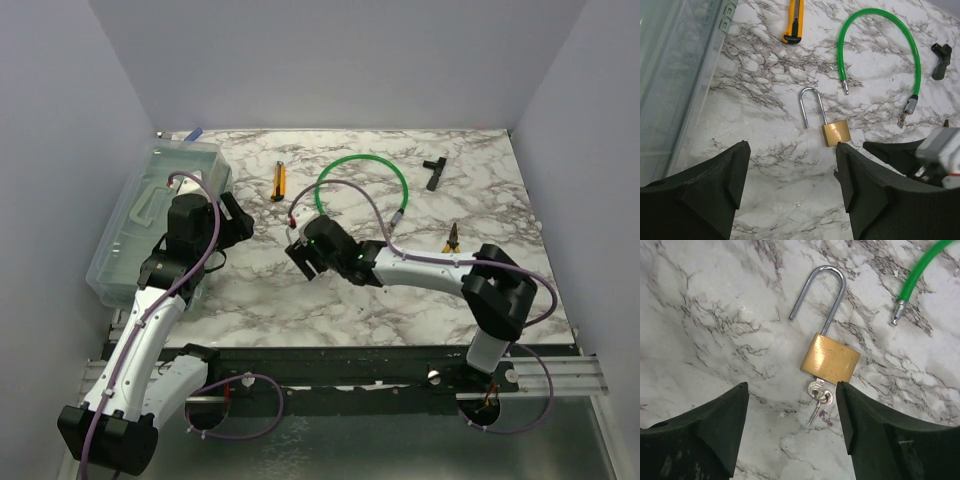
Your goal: Unlock with the key
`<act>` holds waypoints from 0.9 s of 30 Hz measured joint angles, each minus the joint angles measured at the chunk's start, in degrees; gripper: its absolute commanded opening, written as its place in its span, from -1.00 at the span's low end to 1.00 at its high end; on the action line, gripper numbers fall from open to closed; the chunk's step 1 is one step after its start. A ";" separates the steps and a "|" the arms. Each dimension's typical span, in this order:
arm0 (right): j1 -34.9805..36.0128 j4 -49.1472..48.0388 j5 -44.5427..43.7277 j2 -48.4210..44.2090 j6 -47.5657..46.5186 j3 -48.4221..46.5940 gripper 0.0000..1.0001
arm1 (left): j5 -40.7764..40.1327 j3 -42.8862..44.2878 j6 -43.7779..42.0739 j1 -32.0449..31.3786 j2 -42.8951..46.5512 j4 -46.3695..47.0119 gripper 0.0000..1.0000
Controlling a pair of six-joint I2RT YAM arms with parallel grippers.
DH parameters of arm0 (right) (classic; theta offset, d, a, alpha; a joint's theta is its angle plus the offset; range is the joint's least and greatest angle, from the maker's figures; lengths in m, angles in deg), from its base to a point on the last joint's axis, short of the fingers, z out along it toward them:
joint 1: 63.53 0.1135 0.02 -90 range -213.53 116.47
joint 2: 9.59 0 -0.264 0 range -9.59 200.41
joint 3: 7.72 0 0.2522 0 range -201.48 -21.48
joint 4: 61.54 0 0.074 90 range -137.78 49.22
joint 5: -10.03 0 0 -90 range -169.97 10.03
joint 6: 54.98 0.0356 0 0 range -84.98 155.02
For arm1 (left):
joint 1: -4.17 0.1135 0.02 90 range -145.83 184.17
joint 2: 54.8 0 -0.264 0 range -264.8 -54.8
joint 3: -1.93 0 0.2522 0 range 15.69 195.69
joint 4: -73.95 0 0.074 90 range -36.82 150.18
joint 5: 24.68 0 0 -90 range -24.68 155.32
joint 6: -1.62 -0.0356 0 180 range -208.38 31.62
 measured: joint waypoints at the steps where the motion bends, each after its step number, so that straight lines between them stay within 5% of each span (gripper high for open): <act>1: -1.09 -0.09 1.99 -1.64 2.16 0.74 0.32 | 0.00 0.00 0.00 0.02 0.00 0.00 0.50; 3: -3.45 -0.39 5.01 -3.76 6.05 1.42 0.14 | 0.02 0.00 0.00 0.04 -0.02 0.00 0.50; 12: -11.56 -0.15 15.41 -0.68 20.63 1.49 0.01 | 0.15 -0.26 0.00 0.28 0.00 -0.02 0.50; 27: -12.76 1.38 19.04 7.04 24.57 -0.81 -0.02 | 0.17 -0.39 0.00 0.35 -0.09 -0.04 0.49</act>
